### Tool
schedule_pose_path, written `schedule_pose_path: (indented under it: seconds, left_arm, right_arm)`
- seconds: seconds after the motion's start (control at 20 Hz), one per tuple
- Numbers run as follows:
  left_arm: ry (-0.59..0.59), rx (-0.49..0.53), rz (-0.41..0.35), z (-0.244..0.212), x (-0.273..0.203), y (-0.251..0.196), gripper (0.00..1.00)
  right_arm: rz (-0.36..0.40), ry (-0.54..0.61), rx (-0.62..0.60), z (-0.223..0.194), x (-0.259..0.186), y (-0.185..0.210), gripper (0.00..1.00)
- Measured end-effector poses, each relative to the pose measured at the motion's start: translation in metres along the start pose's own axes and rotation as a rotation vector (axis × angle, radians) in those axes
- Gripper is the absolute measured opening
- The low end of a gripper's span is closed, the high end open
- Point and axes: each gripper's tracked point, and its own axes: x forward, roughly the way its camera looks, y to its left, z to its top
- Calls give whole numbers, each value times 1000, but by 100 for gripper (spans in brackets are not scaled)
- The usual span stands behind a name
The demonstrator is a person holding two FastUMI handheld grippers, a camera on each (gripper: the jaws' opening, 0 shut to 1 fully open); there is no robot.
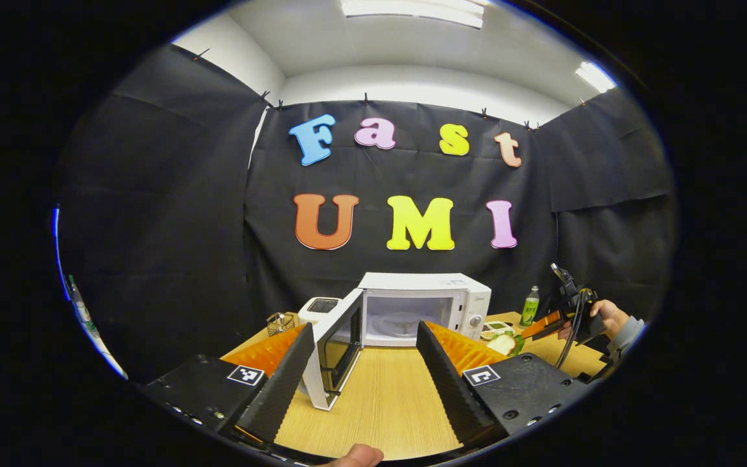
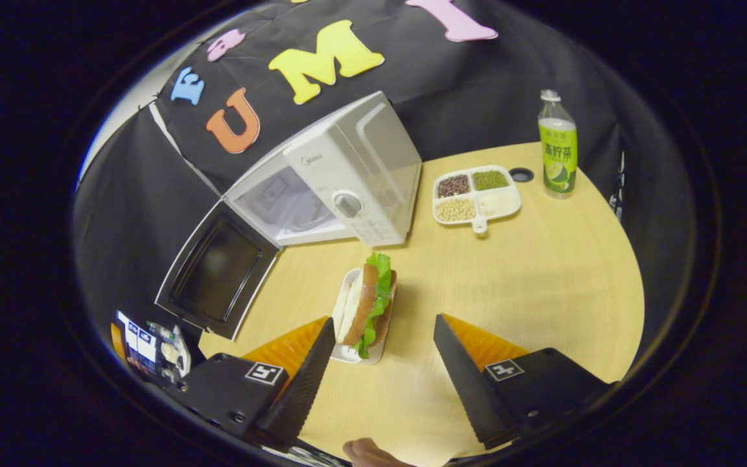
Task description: Open the microwave oven with the left hand, put the food in, and close the microwave oven.
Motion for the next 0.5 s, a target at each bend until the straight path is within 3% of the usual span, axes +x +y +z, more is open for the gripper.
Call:
schedule_pose_path:
  seconds: [0.2,0.25,0.3,0.35,0.4,0.45,0.5]
  left_arm:
    - [-8,26,-6,5,-5,-6,95]
    - [-15,19,-8,7,-8,-5,95]
    - [-18,9,-3,7,-11,0,95]
    - [-16,1,6,7,-14,5,95]
    - [-19,0,10,8,-17,11,84]
    - [-19,6,6,8,-22,15,84]
    - [-12,13,-7,7,-28,16,95]
  right_arm:
    - [74,105,89,-4,40,10,84]
    - [95,121,134,-6,46,16,92]
    - [118,153,158,-12,51,24,89]
    - [119,165,197,-17,53,26,65]
    - [103,167,224,-18,56,28,69]
    - [84,162,243,-19,55,26,43]
    - [68,148,243,-18,56,27,35]
